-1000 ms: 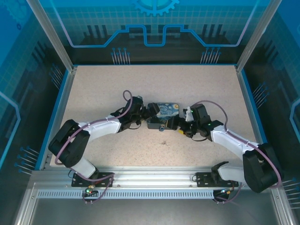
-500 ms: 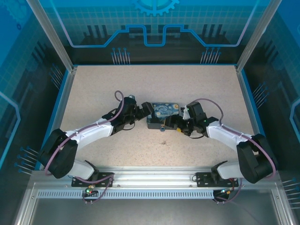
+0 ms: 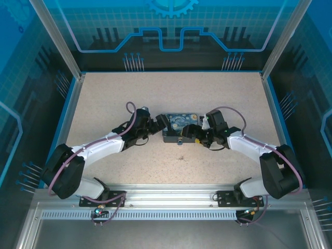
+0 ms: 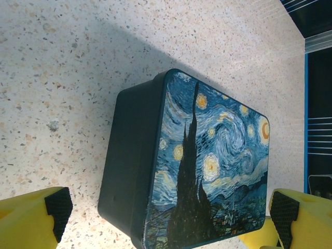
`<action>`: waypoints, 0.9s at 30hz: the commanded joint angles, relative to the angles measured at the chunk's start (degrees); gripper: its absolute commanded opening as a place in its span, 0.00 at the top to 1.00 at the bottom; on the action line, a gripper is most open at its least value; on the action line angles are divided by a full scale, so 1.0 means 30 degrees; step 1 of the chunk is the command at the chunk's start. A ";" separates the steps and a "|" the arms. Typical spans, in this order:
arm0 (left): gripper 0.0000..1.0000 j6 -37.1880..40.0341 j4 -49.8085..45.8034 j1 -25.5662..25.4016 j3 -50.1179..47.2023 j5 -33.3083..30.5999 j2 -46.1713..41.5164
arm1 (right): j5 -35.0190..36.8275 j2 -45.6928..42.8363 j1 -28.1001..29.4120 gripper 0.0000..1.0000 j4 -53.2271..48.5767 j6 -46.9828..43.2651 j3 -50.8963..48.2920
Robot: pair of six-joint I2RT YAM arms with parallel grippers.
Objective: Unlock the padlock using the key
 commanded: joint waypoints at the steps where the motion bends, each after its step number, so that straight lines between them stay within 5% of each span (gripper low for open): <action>1: 0.01 -0.0170 0.0535 0.0159 -0.0285 0.0138 -0.0476 | 0.0136 0.0284 -0.0292 0.02 0.0244 -0.0388 0.0477; 15: 0.01 -0.0494 0.0237 0.0807 -0.1028 0.0858 -0.1466 | 0.1235 -0.3355 0.2193 0.00 -0.5183 -0.5296 0.0142; 27: 0.01 -0.0883 0.0182 0.1673 -0.1766 0.1238 -0.2475 | 0.7790 0.0388 0.7727 0.32 -0.9298 -0.9742 0.2572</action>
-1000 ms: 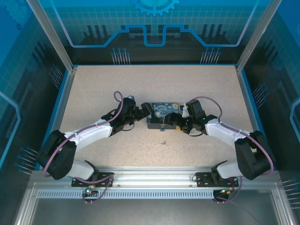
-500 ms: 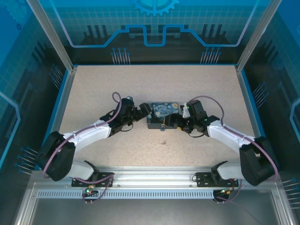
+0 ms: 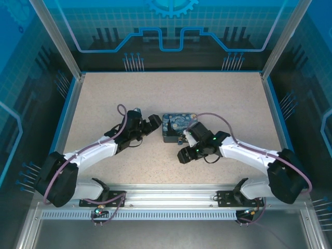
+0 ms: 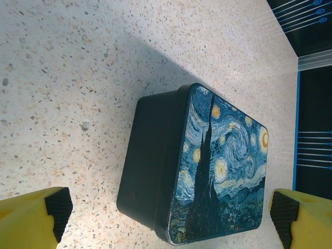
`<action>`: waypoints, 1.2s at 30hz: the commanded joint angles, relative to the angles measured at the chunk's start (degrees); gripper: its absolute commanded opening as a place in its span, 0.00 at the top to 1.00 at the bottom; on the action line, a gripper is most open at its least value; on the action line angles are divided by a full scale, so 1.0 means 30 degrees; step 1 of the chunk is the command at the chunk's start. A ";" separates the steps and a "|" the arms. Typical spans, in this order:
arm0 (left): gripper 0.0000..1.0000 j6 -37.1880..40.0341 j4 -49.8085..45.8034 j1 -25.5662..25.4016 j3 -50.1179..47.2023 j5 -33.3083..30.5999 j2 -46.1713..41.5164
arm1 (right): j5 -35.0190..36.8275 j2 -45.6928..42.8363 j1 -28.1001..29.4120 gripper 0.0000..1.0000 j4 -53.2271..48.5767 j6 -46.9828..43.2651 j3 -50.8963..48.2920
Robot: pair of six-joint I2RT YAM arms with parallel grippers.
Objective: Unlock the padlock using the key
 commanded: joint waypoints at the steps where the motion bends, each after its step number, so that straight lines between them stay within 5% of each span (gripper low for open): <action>1: 0.01 -0.0326 0.0043 0.0328 -0.0224 0.0465 -0.0622 | 0.3311 0.1561 0.1270 0.33 -0.1810 -0.1791 0.1140; 9: 0.01 -0.0350 -0.0115 0.0510 -0.0162 0.0564 -0.0551 | 0.5630 0.4525 0.2788 0.45 -0.2210 -0.2783 0.3036; 36: 0.01 -0.0430 0.0116 0.0834 -0.0373 0.0699 -0.0631 | 0.4974 0.7753 0.3391 0.67 -0.0979 -0.3331 0.3489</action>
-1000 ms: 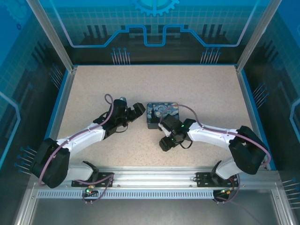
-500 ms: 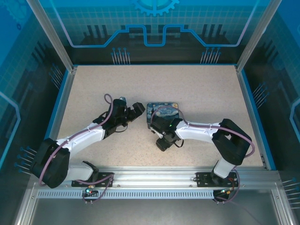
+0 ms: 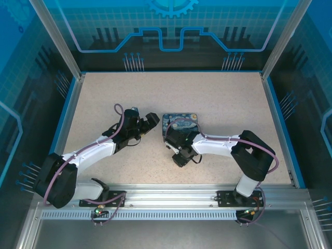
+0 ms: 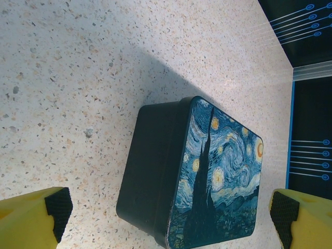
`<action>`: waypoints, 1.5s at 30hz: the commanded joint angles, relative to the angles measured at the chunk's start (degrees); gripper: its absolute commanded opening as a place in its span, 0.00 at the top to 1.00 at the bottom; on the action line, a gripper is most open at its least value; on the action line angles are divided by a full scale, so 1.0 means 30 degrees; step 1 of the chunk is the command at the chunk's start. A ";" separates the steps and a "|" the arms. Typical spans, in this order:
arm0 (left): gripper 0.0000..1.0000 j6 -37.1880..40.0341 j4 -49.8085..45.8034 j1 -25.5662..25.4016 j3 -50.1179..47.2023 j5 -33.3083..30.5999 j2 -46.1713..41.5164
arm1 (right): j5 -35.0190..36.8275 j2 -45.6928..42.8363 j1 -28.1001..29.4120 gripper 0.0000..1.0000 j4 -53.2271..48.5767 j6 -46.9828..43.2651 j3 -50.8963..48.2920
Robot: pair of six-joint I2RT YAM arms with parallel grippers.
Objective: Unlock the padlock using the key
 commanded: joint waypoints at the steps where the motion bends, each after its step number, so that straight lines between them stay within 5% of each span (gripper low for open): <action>1: 0.01 -0.0062 0.0118 0.0197 -0.0381 0.0410 -0.0462 | 0.0108 0.1131 0.0187 0.68 0.0397 -0.0104 -0.0087; 14: 0.01 -0.0136 0.0062 0.0200 -0.0415 0.0594 -0.0670 | -0.2281 0.0227 -0.0886 1.00 0.1271 0.0134 -0.0950; 27: 0.01 -0.0172 0.0003 0.0208 -0.0550 0.0622 -0.0729 | -0.4800 -0.2479 -0.2625 1.00 0.1898 0.0588 -0.1641; 45: 0.01 -0.0354 0.0291 0.0192 -0.0698 0.1085 -0.0399 | -0.5648 -0.2463 -0.3176 1.00 0.2713 0.1185 -0.2476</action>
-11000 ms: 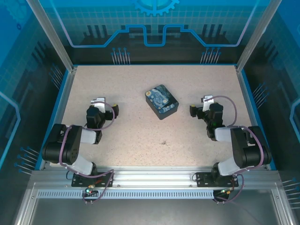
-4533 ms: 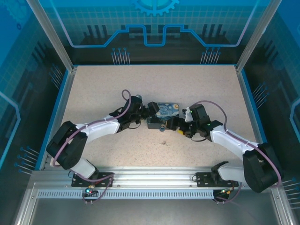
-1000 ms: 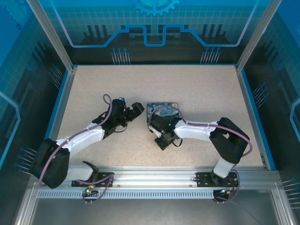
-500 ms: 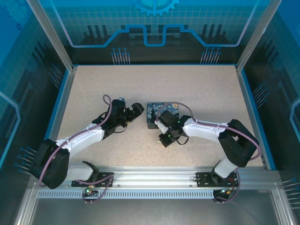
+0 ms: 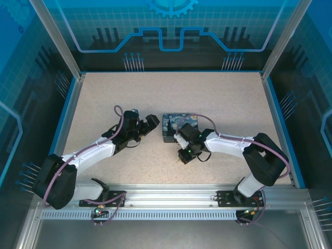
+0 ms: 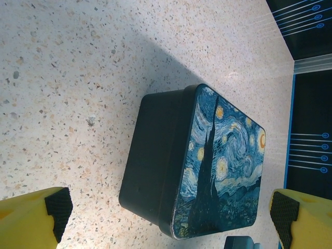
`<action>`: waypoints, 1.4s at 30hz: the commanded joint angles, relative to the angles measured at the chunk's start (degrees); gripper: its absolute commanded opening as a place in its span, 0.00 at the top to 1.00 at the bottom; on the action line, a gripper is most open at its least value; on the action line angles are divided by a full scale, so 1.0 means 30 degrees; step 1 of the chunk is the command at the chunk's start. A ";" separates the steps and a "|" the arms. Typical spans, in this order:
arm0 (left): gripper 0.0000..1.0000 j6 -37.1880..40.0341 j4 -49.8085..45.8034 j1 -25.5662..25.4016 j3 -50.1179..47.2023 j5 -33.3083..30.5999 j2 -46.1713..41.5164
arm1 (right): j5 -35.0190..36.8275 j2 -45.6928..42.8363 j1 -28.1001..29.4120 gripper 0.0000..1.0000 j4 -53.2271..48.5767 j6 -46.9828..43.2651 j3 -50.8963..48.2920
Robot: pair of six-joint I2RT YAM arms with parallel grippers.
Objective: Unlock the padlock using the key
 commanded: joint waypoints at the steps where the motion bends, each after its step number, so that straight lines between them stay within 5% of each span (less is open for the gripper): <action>1: 0.01 -0.0256 0.0278 0.0199 -0.0188 0.0456 -0.0130 | -0.0653 0.0022 -0.0198 1.00 0.0330 0.0253 -0.0130; 5: 0.01 -0.0192 0.0233 0.0186 -0.0099 0.0484 -0.0076 | -0.0545 -0.0344 -0.0216 0.64 0.0274 0.0318 -0.0119; 9: 0.01 -0.0185 0.0215 0.0211 -0.0048 0.0514 0.0035 | -0.0251 -0.0921 -0.0203 0.50 -0.0149 0.0645 0.0103; 27: 0.01 -0.0199 0.0303 0.0210 0.0109 0.0469 0.0218 | 0.1880 -0.1282 0.0594 0.49 -0.0571 0.7081 0.0038; 42: 0.01 -0.0326 0.0743 0.0203 -0.0128 0.0437 0.0156 | 0.3891 0.1050 0.2346 0.55 -0.0838 0.9536 0.1178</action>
